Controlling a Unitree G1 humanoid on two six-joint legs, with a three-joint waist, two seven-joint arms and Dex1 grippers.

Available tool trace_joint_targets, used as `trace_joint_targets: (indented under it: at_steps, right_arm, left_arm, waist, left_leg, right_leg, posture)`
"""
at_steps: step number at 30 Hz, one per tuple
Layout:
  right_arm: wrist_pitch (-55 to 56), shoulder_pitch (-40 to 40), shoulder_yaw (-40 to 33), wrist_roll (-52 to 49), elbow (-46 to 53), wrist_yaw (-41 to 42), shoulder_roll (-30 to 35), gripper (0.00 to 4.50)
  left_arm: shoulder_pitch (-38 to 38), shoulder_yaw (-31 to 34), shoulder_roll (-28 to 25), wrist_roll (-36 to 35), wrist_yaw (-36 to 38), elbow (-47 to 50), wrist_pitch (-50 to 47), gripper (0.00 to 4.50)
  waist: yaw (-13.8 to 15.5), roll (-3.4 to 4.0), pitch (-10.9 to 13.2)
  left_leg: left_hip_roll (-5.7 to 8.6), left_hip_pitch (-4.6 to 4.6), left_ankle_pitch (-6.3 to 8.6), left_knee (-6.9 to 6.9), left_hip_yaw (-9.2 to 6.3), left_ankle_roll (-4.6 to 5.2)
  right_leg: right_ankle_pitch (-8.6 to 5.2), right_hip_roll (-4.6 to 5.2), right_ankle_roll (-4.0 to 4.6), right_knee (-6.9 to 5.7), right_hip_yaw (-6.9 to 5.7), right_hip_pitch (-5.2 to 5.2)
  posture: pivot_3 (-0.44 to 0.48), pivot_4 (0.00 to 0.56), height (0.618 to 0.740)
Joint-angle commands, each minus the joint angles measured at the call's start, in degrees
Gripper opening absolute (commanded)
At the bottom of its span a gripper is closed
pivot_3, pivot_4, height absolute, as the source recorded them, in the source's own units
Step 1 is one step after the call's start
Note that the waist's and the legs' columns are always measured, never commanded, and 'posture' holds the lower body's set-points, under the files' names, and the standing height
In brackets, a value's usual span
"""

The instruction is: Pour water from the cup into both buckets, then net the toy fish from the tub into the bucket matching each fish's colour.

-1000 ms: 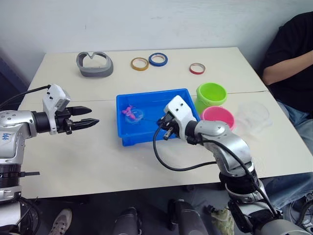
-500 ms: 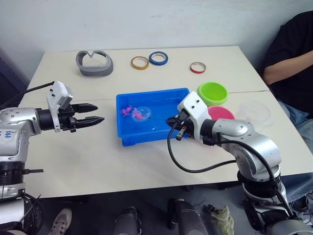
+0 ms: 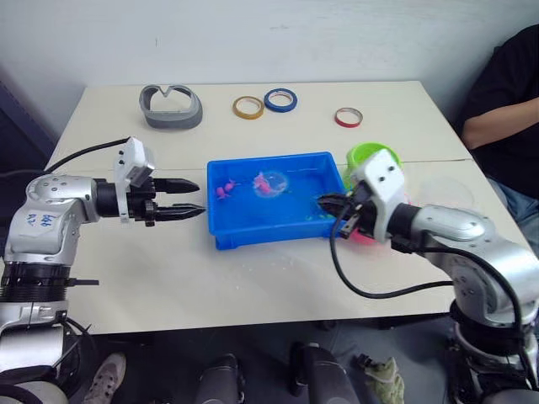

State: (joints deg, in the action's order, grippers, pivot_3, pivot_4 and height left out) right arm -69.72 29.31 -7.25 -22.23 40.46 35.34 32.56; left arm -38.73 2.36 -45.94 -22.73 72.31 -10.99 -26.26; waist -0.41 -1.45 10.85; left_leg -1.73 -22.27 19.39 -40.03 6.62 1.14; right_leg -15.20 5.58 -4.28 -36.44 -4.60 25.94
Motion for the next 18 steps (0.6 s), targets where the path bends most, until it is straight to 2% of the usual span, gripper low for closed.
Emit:
trace_joint_targets:
  at_steps: [1,5,11,15,18]
  right_arm:
    - [2.8,-2.7,-7.6,-1.6,4.8,0.4,3.4,0.00]
    - [1.3,-8.8,-19.2,-2.8,9.9,0.6,7.7,0.00]
    - [1.8,-18.7,-30.5,-2.1,13.5,-0.3,10.6,0.00]
    - [3.9,-25.7,-34.4,-0.7,15.3,-0.2,12.2,0.00]
    - [9.6,-30.8,-32.0,4.0,14.8,-2.1,14.4,0.00]
  left_arm:
    - [-4.1,-1.8,2.6,0.2,2.2,-3.0,2.9,2.97]
    - [-8.8,-3.9,6.5,1.2,4.1,-8.6,5.7,2.97]
    - [-14.1,-5.5,10.8,3.4,6.9,-18.0,11.3,2.97]
    - [-17.2,-6.0,13.8,4.5,8.3,-22.9,14.4,2.97]
    - [-18.8,-6.3,15.9,5.5,9.0,-26.0,16.5,2.97]
  waist:
    - [0.2,0.00,0.0]
    - [0.7,0.00,0.0]
    - [0.4,0.00,0.0]
    - [0.6,0.00,0.0]
    - [0.5,0.00,0.0]
  left_leg:
    - [0.00,0.01,0.00,-0.01,0.00,0.00]
    - [0.07,-0.01,-0.04,-0.03,-0.01,0.07]
    - [0.09,0.08,0.01,-0.04,0.02,0.24]
    - [0.11,0.09,-0.01,-0.05,0.00,0.28]
    - [0.15,0.11,-0.01,-0.05,0.02,0.32]
  right_leg:
    - [0.00,-0.06,0.00,-0.02,0.00,0.00]
    - [0.02,-0.13,-0.04,0.02,-0.04,-0.03]
    - [0.12,-0.14,-0.21,0.46,0.02,-0.22]
    - [0.14,-0.13,-0.25,0.47,0.01,-0.24]
    - [0.16,-0.12,-0.29,0.49,0.04,-0.26]
  posture:
    - [0.000,0.150,0.713]
    - [0.000,0.150,0.713]
    - [0.000,0.150,0.713]
    - [0.000,0.150,0.713]
    - [0.000,0.150,0.713]
